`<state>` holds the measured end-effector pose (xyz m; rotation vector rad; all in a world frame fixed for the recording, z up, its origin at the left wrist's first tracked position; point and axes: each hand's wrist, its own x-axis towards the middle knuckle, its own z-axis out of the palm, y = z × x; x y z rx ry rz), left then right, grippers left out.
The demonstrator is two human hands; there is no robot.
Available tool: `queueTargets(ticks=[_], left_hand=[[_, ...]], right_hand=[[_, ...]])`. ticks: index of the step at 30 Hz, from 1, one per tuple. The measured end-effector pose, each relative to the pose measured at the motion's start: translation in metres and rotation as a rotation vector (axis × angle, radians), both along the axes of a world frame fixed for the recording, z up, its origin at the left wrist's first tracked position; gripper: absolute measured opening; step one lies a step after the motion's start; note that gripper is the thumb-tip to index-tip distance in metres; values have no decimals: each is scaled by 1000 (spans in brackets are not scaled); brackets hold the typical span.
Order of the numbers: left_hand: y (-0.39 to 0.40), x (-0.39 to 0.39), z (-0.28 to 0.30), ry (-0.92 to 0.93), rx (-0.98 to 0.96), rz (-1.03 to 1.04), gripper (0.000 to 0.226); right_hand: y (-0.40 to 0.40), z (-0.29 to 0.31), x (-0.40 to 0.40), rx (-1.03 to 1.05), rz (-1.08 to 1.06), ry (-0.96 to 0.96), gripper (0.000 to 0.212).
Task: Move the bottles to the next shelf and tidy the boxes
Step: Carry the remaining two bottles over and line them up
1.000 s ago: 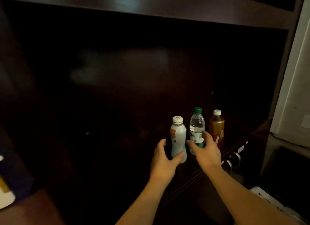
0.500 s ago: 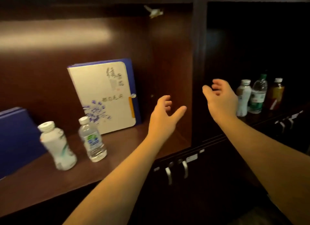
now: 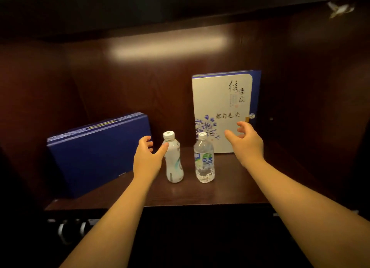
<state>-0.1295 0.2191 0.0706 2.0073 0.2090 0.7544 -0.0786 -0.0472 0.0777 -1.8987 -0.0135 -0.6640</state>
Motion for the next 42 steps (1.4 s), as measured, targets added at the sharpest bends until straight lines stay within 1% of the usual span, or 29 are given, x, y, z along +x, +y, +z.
queueTargets(ticks=[4,9,12,15,19,21,23,25,29,32,36,38,42], left_hand=[[15,15,-24,80,-28,39,80],[13,45,-64,218,-63,3,93],[11,64,-86,291,-93,-18,102],[9,80,-108,321,-133,-54,107],[10,96,-131,315,-204,-110,104],[9,102,-137,283,-247,-154,95],[6,108,-139,254,-244,-181,76],[2,112,-139,231,-237,-190,62],[-3,106,-137,201,-227,-169,60],[-7,94,-139,195,-224,-201,58],[-21,76,-135,194,-199,-272,58],[-37,68,-124,173,-205,-331,56],[-84,55,-97,127,-191,-477,51]], right_hand=[[24,-28,21,6,87,92,68],[41,-71,43,47,183,286,93],[53,-97,53,63,245,335,100],[65,-119,63,88,306,329,87],[77,-134,71,147,267,316,75],[80,-138,73,169,257,311,74],[80,-139,74,177,250,322,75],[78,-139,74,163,248,325,74],[77,-137,66,121,216,317,67],[71,-133,54,95,161,319,64],[49,-119,30,130,84,293,61],[31,-105,15,148,47,264,60],[-15,-84,-24,119,-33,228,59]])
